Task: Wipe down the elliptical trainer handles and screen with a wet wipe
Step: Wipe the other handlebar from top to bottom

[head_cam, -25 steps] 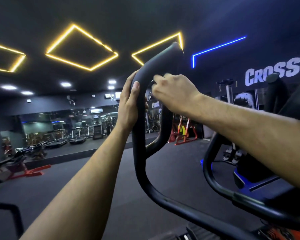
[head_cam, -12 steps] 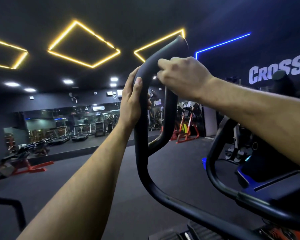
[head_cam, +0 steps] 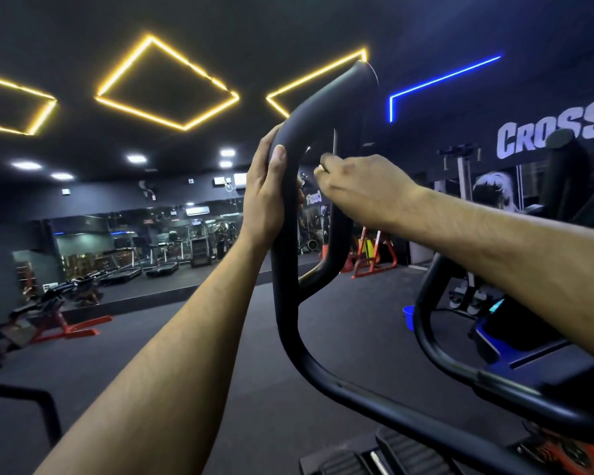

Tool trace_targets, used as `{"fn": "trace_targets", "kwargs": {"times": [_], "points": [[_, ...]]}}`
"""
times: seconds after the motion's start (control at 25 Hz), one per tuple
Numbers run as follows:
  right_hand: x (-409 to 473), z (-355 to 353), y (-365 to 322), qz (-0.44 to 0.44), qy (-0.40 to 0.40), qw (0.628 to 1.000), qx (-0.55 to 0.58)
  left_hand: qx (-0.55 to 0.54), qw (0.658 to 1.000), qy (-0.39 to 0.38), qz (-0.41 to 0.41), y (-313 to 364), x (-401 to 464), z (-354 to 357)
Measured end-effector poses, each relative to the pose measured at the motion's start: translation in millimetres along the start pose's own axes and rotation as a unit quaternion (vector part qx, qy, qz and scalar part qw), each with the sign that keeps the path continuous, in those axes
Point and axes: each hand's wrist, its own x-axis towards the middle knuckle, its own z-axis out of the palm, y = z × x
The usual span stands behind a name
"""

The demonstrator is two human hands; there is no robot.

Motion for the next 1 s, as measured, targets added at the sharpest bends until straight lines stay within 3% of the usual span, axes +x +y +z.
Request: {"fn": "trace_targets", "kwargs": {"times": [0.08,0.16,0.4,0.6,0.64,1.0], "points": [[5,-3,19,0.046,0.074,0.996,-0.005,0.01,1.0,-0.001,0.004,-2,2,-1],[6,-8,27,0.081,0.099,0.992,0.019,0.012,1.0,0.004,0.004,-3,1,-2],[-9,9,-24,-0.007,-0.036,0.999,0.022,0.038,0.999,0.001,0.003,-7,5,-5],[9,-7,24,0.088,0.129,0.988,-0.002,0.028,1.0,0.013,0.008,-6,3,-3],[8,-4,25,0.093,0.131,0.987,0.0,0.03,0.999,0.01,0.007,-7,3,-2],[-30,47,-63,0.106,-0.034,0.99,0.085,-0.003,1.0,-0.004,-0.007,-3,1,-2]]}}
